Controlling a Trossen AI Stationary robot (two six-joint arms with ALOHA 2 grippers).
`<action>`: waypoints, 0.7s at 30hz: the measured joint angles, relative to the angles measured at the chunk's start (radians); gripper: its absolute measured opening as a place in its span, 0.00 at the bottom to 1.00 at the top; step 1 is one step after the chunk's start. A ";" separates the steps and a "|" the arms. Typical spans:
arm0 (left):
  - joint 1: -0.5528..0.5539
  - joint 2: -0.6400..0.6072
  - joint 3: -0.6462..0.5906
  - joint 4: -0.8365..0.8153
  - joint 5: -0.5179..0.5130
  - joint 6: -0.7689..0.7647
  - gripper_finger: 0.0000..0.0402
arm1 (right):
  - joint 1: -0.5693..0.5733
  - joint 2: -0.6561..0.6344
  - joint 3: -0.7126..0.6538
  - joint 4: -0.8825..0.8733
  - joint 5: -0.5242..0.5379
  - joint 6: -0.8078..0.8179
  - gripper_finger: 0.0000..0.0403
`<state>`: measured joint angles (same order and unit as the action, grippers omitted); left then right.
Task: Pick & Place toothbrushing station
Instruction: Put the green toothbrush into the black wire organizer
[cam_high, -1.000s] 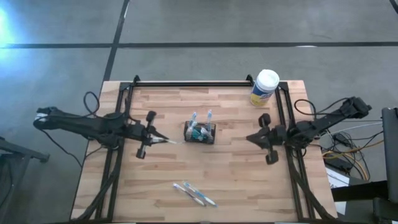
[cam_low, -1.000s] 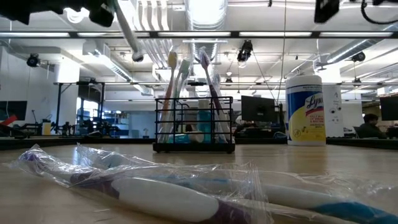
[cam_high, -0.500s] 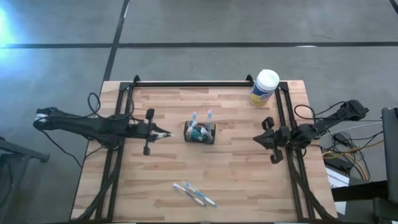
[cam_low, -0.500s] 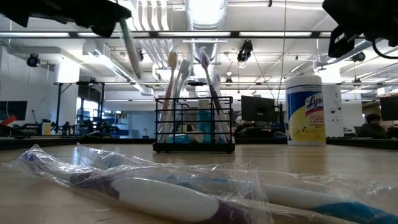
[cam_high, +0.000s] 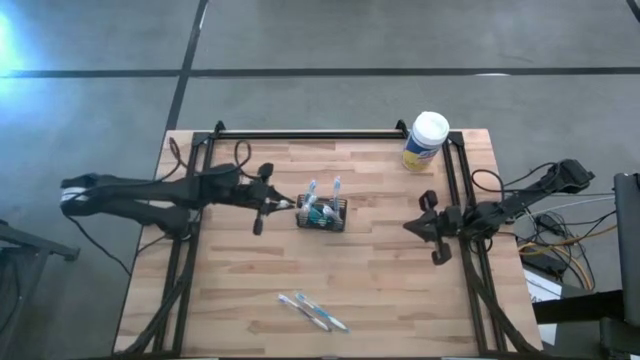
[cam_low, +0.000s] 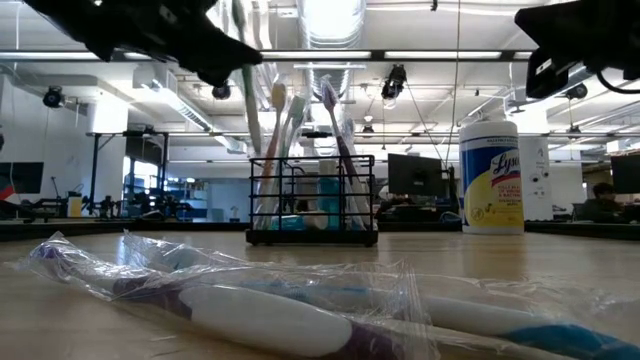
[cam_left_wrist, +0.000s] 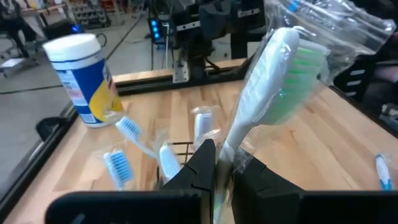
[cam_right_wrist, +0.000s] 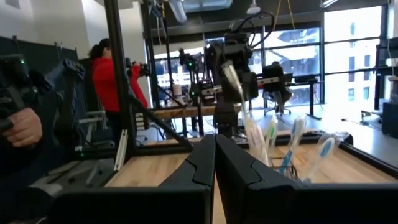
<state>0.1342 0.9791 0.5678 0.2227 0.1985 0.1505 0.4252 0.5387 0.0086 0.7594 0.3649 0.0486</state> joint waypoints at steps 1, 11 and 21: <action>0.004 0.018 0.004 0.013 0.009 0.000 0.06 | 0.000 0.008 0.000 0.000 0.000 0.000 0.02; 0.033 0.182 0.041 0.050 0.027 -0.008 0.06 | 0.000 0.085 0.000 0.008 -0.002 0.032 0.02; 0.077 0.318 0.048 0.060 0.014 -0.022 0.06 | 0.000 0.104 0.000 0.021 -0.002 0.057 0.02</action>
<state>0.2112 1.2967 0.6155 0.2824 0.2122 0.1283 0.4252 0.6426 0.0090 0.7806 0.3626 0.1059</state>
